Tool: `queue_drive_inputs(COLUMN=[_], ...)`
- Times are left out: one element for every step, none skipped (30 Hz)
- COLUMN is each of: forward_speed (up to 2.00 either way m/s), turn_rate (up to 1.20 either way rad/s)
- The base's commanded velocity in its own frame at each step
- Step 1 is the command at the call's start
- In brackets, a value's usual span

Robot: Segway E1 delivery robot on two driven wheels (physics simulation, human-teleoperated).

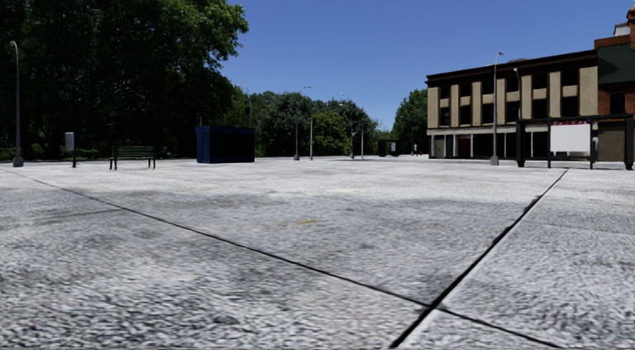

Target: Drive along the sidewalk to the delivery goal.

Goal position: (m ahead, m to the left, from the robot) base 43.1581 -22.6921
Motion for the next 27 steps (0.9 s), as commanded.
queue_drive_inputs(forward_speed=[2.0,2.0,2.0,2.0,2.0,2.0,2.0,2.0,2.0,2.0,2.0,2.0,2.0,2.0,2.0,2.0,2.0,2.0,2.0,2.0,2.0,2.0,2.0,2.0,2.0,2.0,2.0], turn_rate=[0.0,0.0,0.0,0.0,0.0,0.0,0.0,0.0,0.0,0.0,0.0,0.0,0.0,0.0,0.0,0.0,0.0,0.0,0.0,0.0,0.0,0.0,0.0,0.0,0.0,0.0,0.0])
